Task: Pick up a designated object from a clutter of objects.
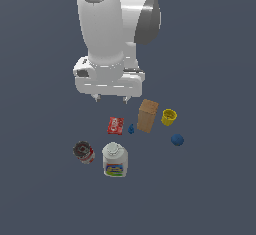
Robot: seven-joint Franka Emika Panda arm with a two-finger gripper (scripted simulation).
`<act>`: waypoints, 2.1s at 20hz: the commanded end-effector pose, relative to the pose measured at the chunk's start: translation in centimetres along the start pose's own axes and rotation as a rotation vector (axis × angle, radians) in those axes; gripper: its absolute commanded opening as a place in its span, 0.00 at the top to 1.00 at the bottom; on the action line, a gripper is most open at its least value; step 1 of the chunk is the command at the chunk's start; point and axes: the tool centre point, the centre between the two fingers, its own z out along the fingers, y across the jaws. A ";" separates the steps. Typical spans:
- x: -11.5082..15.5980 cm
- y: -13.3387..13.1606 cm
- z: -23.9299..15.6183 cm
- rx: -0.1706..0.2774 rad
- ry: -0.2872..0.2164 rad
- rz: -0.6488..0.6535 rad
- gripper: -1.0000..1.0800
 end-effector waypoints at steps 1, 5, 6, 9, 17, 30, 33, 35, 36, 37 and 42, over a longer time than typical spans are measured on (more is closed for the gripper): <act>0.0 0.0 2.2 0.003 -0.002 0.002 0.04; -0.4 0.1 6.3 0.007 -0.005 0.008 0.04; -0.5 0.1 7.3 0.008 -0.006 0.010 0.04; -1.1 0.3 10.5 0.010 -0.008 0.015 0.04; -3.1 0.6 16.9 0.011 -0.013 0.030 0.04; -4.7 0.8 20.2 0.009 -0.017 0.038 0.04; -4.7 0.8 20.5 0.009 -0.017 0.038 0.04; -4.7 0.8 20.9 0.009 -0.017 0.038 0.04; -4.7 0.8 21.2 0.009 -0.017 0.038 0.04; -4.8 0.8 21.5 0.009 -0.017 0.038 0.04; -4.9 0.8 23.8 0.009 -0.016 0.039 0.04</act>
